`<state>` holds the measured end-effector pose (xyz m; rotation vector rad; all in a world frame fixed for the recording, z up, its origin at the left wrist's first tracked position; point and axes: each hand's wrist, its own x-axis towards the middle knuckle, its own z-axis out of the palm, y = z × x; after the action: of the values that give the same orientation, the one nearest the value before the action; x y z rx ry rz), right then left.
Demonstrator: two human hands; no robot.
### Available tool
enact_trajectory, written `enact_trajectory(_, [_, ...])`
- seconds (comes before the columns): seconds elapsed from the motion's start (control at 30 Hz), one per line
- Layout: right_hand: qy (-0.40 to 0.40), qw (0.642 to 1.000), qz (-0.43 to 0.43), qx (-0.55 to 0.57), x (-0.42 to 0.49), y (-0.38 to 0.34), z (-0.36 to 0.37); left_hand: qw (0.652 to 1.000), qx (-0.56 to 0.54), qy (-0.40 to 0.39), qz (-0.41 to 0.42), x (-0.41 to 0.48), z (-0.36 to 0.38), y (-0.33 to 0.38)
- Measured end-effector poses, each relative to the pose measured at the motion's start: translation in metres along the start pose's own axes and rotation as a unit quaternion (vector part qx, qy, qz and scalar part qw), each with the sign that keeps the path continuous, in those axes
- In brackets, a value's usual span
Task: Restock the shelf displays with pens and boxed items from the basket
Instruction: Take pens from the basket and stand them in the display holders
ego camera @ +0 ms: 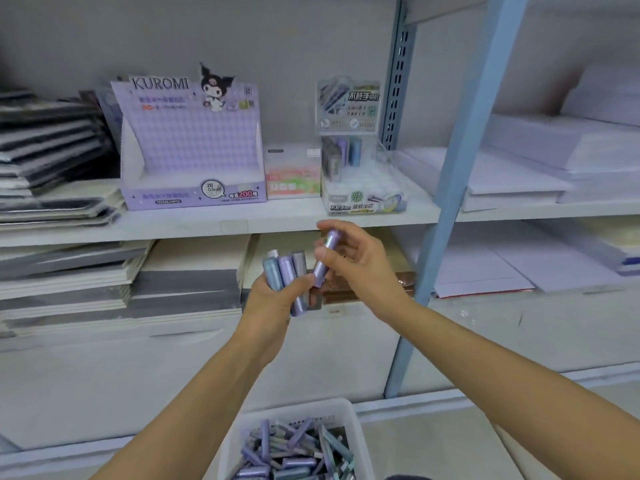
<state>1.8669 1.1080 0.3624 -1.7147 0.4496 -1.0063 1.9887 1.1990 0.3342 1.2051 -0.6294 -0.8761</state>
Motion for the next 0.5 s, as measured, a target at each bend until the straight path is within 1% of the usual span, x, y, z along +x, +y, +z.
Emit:
enact_trajectory(0.1, [-0.043, 0.998, -0.015, 0.042, 0.015, -0.027, -0.013, 1.0, -0.024, -0.016, -0.001, 0.007, 0.008, 0.027])
enact_trajectory(0.23, [-0.058, 0.996, -0.065, 0.001, 0.036, -0.058, -0.032, 0.994, -0.058, -0.089, 0.022, 0.017, 0.018, 0.059])
enact_trajectory(0.3, [-0.058, 0.994, -0.09, -0.023, 0.048, -0.071, -0.038, 0.992, -0.067, -0.104, 0.032, 0.023, 0.025, 0.073])
enact_trajectory(0.37, [-0.037, 0.993, -0.11, -0.038, 0.064, -0.081, -0.045, 0.991, -0.074, -0.106, 0.046, 0.032, 0.031, 0.085])
enact_trajectory(0.5, [0.069, 0.989, -0.114, -0.058, 0.109, -0.091, -0.066, 0.99, -0.075, -0.1, 0.064, 0.054, 0.035, 0.105])
